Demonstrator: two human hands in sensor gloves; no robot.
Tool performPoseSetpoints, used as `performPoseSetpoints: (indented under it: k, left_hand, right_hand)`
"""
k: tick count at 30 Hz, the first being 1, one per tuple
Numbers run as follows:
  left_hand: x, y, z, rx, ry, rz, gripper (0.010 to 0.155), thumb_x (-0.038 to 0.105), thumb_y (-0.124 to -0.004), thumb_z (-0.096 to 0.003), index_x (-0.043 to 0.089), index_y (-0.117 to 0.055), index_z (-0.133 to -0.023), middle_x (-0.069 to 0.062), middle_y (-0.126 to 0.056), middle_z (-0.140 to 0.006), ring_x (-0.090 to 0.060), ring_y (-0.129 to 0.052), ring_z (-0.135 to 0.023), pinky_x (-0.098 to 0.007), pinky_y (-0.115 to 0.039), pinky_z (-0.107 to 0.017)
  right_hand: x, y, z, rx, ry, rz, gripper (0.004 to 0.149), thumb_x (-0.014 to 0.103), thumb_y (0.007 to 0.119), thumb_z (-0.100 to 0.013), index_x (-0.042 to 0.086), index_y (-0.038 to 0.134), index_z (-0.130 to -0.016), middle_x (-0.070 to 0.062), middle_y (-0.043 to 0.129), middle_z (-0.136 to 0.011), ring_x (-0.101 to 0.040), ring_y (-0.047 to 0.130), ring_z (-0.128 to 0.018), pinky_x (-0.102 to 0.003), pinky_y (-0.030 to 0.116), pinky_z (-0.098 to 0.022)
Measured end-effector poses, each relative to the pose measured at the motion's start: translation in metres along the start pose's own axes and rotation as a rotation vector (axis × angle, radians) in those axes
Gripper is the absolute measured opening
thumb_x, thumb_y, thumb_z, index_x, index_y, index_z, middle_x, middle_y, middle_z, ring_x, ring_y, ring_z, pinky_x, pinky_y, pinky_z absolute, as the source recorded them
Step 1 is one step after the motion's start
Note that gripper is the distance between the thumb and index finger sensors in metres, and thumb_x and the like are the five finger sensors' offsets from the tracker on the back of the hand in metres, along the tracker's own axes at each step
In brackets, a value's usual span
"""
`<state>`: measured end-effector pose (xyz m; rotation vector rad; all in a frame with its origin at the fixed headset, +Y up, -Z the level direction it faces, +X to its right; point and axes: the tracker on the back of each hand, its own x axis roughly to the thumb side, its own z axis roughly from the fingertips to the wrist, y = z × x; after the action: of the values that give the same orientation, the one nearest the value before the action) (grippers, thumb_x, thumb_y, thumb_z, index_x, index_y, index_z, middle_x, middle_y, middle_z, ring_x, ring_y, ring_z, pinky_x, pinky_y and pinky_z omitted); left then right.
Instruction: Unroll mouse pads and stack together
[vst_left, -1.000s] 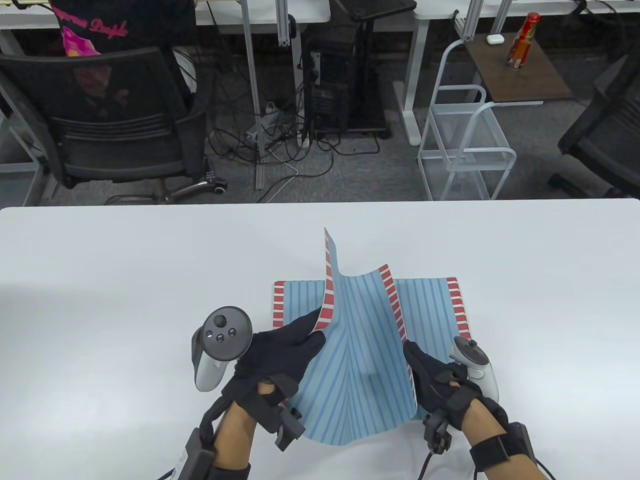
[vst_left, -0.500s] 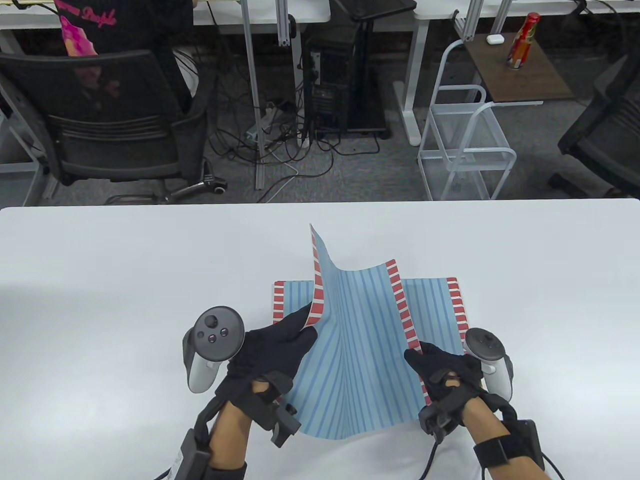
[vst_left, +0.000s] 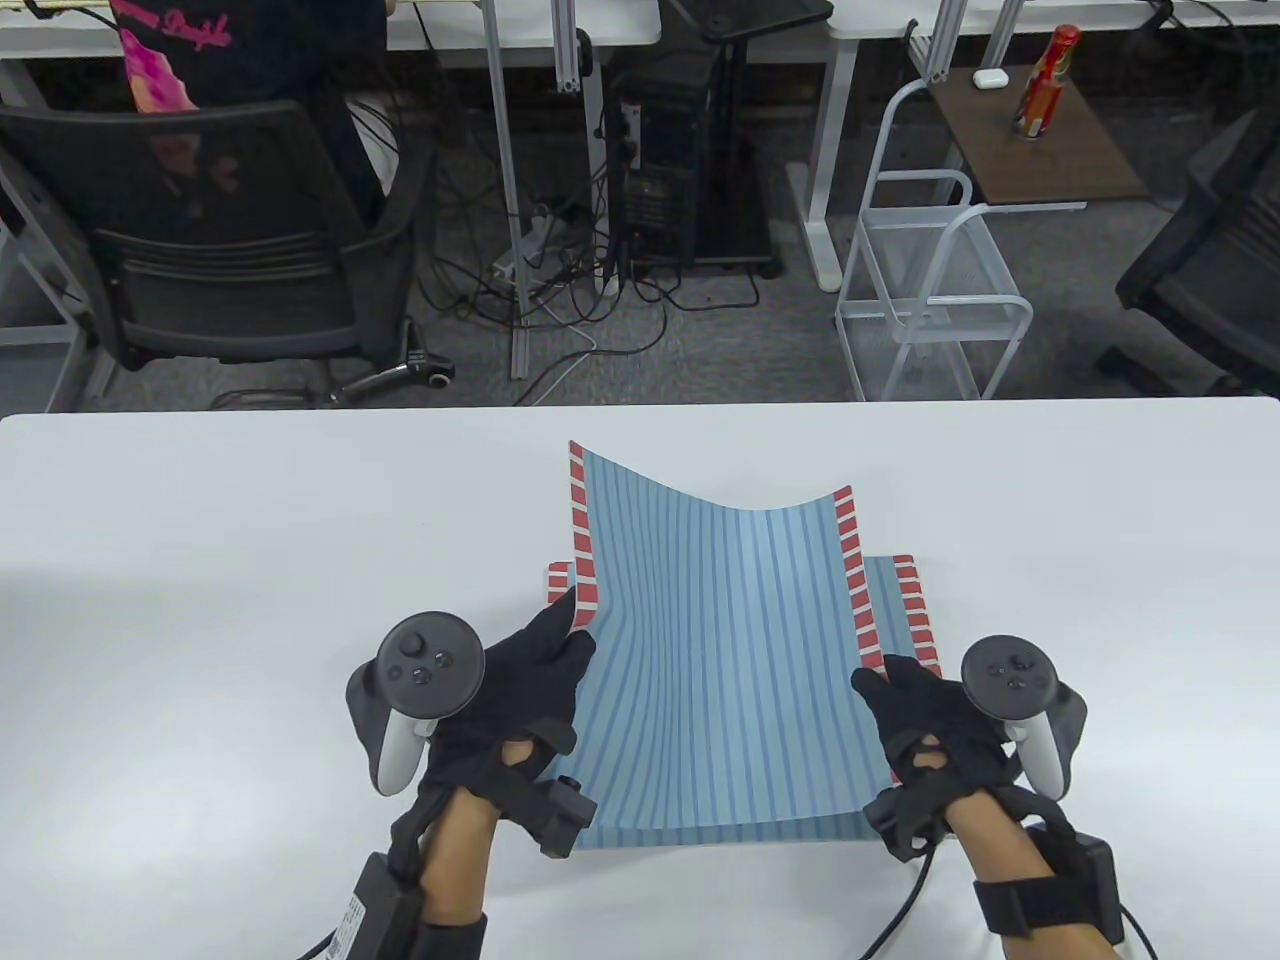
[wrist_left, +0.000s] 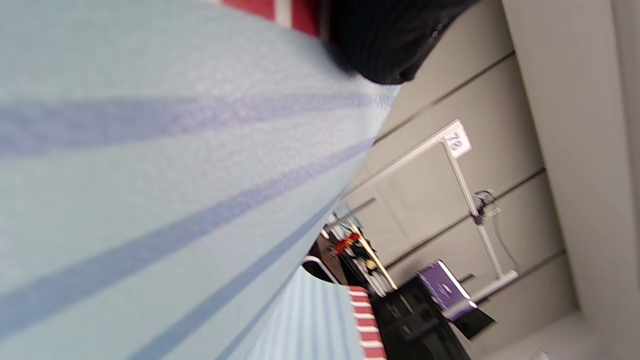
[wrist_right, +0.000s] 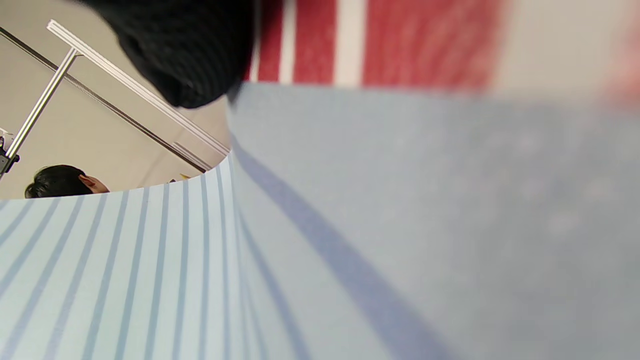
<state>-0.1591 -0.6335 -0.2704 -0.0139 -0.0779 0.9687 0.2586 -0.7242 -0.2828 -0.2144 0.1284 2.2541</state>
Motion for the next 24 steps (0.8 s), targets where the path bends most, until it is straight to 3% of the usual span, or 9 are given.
performPoseSetpoints:
  k: [7,11,24]
  left_hand:
    - [-0.018,-0.004,-0.007,0.16,0.153,-0.198,0.053,0.038,-0.078,-0.044,0.027,-0.08,-0.096,0.002,-0.107,-0.067,-0.026,-0.112,-0.045,-0.035,-0.094,-0.031]
    - [-0.029,-0.012,-0.016,0.195,0.219,-0.315,0.054,0.04,-0.078,-0.0436,0.025,-0.079,-0.095,0.004,-0.107,-0.062,-0.026,-0.112,-0.042,-0.034,-0.094,-0.03]
    - [-0.058,-0.058,-0.036,0.103,0.345,-0.611,0.056,0.044,-0.076,-0.0447,0.024,-0.076,-0.097,0.009,-0.106,-0.055,-0.022,-0.11,-0.038,-0.032,-0.093,-0.028]
  right_hand:
    - [-0.003,-0.012,0.0,-0.084,0.016,0.09,0.044,0.037,0.08,-0.041,0.011,0.083,-0.075,-0.012,0.099,-0.043,-0.023,0.098,-0.011,-0.041,0.082,-0.008]
    - [-0.006,-0.017,-0.001,-0.106,0.049,0.095,0.043,0.037,0.08,-0.041,0.011,0.083,-0.075,-0.011,0.099,-0.041,-0.023,0.097,-0.01,-0.041,0.081,-0.008]
    - [-0.027,-0.029,-0.007,-0.138,0.193,0.21,0.043,0.038,0.08,-0.04,0.012,0.085,-0.074,-0.009,0.099,-0.039,-0.022,0.097,-0.008,-0.04,0.081,-0.007]
